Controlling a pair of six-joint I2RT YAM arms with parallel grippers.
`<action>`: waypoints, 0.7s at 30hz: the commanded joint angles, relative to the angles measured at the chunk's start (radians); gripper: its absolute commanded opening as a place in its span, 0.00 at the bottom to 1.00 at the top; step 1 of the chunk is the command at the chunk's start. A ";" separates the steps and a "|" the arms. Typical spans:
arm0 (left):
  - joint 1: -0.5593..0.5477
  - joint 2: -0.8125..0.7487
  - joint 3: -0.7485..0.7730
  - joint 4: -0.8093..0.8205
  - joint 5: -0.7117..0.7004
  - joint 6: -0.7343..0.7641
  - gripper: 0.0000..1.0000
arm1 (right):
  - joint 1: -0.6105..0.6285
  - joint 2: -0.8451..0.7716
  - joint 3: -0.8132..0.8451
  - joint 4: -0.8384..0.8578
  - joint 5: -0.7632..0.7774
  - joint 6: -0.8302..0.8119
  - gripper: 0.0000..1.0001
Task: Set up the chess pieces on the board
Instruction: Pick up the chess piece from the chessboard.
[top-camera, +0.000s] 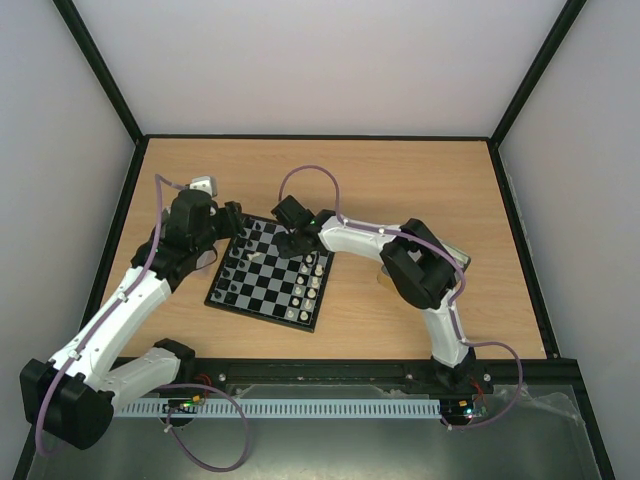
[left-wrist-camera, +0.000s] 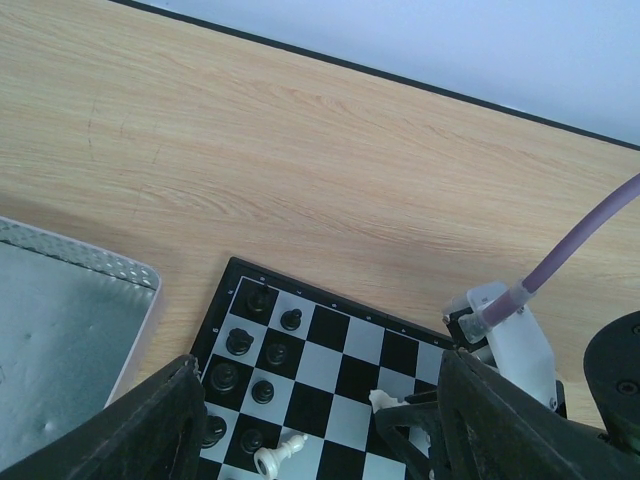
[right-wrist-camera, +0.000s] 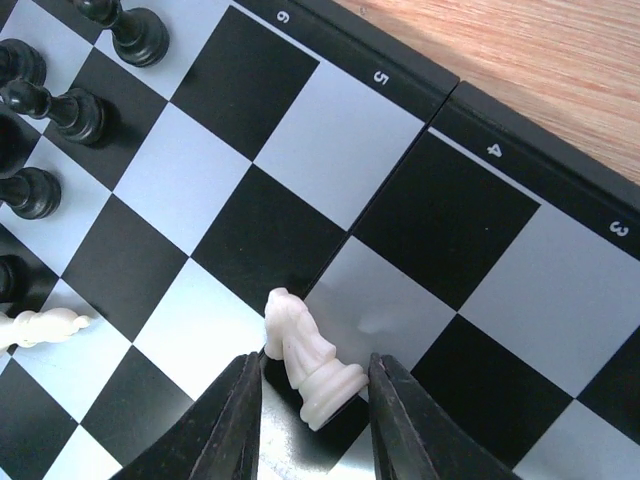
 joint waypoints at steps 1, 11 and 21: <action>0.005 -0.009 -0.011 0.018 0.003 0.015 0.65 | 0.013 -0.015 0.005 -0.030 0.040 -0.016 0.29; 0.009 -0.010 -0.013 0.018 0.005 0.015 0.65 | 0.012 -0.017 0.008 -0.019 0.057 0.005 0.18; 0.006 0.007 -0.033 0.015 0.053 -0.023 0.66 | 0.012 -0.069 -0.067 0.058 0.060 0.019 0.15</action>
